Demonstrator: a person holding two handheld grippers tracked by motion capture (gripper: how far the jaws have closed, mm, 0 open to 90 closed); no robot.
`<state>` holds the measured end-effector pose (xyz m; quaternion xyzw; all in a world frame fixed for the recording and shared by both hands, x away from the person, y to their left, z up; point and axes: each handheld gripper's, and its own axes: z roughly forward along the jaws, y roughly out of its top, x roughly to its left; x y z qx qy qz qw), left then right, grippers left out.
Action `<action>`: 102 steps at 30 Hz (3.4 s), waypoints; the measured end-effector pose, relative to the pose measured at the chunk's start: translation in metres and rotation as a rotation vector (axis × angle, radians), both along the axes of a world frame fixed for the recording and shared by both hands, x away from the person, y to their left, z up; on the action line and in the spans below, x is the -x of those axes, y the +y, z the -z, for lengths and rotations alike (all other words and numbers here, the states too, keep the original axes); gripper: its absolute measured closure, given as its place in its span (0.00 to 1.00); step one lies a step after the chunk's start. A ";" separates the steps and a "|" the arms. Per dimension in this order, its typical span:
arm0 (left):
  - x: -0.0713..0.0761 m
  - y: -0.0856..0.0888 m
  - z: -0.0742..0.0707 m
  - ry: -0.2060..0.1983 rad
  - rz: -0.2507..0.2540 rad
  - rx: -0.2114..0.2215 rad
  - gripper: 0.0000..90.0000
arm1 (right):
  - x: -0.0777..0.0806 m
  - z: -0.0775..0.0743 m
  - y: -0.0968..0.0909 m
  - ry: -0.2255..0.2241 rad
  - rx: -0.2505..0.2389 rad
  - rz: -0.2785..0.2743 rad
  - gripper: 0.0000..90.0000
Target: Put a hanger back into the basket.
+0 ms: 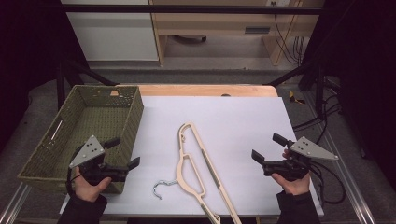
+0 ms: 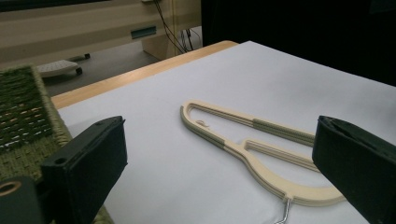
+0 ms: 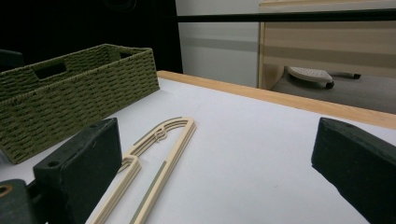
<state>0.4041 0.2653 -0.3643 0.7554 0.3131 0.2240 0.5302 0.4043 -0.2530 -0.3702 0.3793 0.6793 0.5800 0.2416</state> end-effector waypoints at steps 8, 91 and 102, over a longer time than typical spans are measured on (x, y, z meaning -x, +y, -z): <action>0.000 -0.021 0.008 0.032 0.056 -0.040 0.04 | -0.001 0.000 0.002 0.002 0.011 -0.008 0.02; -0.026 -0.102 0.089 0.309 0.377 -0.453 0.98 | -0.007 0.013 0.037 0.058 0.061 -0.109 0.05; -0.021 -0.110 0.077 0.301 0.365 -0.458 0.99 | 0.001 0.013 0.080 0.081 0.097 -0.186 0.12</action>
